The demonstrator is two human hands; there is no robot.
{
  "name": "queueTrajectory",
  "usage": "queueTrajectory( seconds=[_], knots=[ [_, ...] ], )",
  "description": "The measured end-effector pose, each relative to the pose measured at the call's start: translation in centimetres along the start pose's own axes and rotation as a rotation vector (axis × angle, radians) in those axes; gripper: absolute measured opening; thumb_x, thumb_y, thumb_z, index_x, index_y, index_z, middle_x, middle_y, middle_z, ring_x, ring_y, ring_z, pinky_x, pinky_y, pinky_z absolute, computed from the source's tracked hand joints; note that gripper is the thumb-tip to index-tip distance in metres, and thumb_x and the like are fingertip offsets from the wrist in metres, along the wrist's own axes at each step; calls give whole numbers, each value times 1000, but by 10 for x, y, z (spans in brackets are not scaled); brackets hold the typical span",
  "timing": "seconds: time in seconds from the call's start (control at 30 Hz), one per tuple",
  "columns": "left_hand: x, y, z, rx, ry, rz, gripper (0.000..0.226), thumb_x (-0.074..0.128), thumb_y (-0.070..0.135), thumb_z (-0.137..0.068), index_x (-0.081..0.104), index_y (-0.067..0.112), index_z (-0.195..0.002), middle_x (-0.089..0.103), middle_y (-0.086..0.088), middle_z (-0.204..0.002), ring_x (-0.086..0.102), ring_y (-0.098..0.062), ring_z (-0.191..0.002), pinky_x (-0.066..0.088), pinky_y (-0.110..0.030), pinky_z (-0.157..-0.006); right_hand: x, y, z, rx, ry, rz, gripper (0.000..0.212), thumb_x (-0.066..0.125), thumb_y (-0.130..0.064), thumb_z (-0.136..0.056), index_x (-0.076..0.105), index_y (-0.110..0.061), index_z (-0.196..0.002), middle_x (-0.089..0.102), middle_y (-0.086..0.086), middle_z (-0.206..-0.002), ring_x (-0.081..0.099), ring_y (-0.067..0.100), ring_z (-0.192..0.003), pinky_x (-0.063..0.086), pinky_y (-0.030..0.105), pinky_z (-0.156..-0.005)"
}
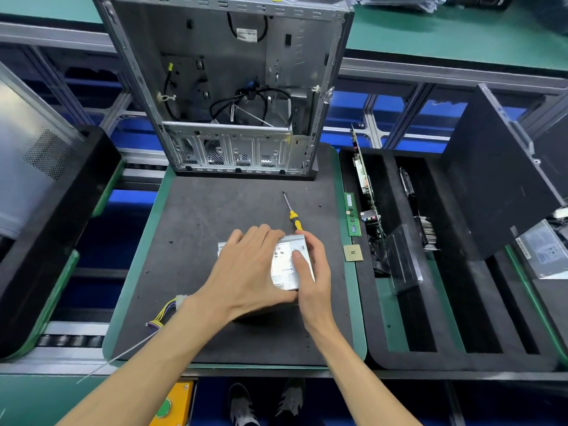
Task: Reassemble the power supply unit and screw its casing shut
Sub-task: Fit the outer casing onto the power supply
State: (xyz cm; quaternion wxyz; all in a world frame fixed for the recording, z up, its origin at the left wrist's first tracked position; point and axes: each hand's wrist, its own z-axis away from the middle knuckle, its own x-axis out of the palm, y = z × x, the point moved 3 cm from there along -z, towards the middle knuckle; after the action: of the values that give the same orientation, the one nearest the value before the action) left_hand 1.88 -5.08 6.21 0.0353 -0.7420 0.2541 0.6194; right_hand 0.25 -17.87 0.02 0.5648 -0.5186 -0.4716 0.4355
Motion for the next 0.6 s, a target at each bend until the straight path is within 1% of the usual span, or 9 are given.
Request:
queueTrajectory(
  seconds=[0.07,0.13,0.2,0.27,0.33,0.4,0.47,0.5,0.6],
  knots=[
    [1,-3,1,2,-92,-36,94,46,78,-62,56,15,-131,59,5,-105,60,-21,-96,43,-38,-85,-1,-1,-1,-25,9,5,41,60,-40,-93,59,-26,-131,69,-7,-121,66,13,-111,51,20,-86],
    [0,-11,4,5,-191,-55,120,39,91,-60,36,14,-153,56,4,-129,54,-20,-119,36,-37,-104,-2,1,0,-33,0,5,39,60,-37,-93,60,-29,-131,68,-6,-125,65,15,-114,51,21,-88],
    [-5,-27,14,-56,-201,45,125,39,95,-62,23,19,-159,44,5,-147,40,-17,-136,23,-35,-115,-4,2,1,-37,-4,5,38,59,-35,-94,60,-31,-132,66,-5,-129,62,16,-119,51,23,-92],
    [-11,-49,30,-211,-106,286,102,54,81,-75,25,28,-158,41,13,-149,34,-10,-139,22,-32,-116,-4,3,0,-42,-15,14,39,58,-33,-94,59,-30,-134,64,-4,-135,60,18,-125,50,33,-101],
    [-10,-70,48,-419,-12,587,72,67,54,-88,35,38,-151,48,27,-142,40,4,-134,30,-30,-112,-3,4,0,-32,-33,7,41,59,-34,-93,60,-32,-134,62,-1,-140,57,20,-129,47,43,-109],
    [-1,-84,63,-594,-34,860,53,68,34,-94,47,43,-142,59,29,-132,51,11,-125,37,-30,-111,-4,5,0,-16,-56,-7,43,59,-36,-92,59,-35,-135,59,0,-144,54,20,-134,42,50,-114],
    [9,-89,71,-679,-140,1095,38,67,28,-96,61,43,-131,67,23,-128,58,7,-122,41,-32,-110,-6,7,0,2,-78,-18,46,59,-38,-92,58,-34,-138,58,0,-147,52,21,-137,39,55,-116],
    [13,-88,74,-685,-193,1204,35,68,29,-96,65,41,-129,67,18,-130,59,0,-125,40,-33,-109,-7,8,0,13,-91,-30,49,59,-38,-92,57,-33,-140,57,1,-148,50,22,-139,37,57,-117],
    [18,-87,76,-695,-200,1371,46,73,39,-86,66,32,-131,66,5,-135,59,-12,-129,38,-36,-110,-8,9,0,33,-156,-27,57,58,-42,-94,50,-31,-149,51,-1,-154,44,24,-146,32,61,-119]
  ],
)
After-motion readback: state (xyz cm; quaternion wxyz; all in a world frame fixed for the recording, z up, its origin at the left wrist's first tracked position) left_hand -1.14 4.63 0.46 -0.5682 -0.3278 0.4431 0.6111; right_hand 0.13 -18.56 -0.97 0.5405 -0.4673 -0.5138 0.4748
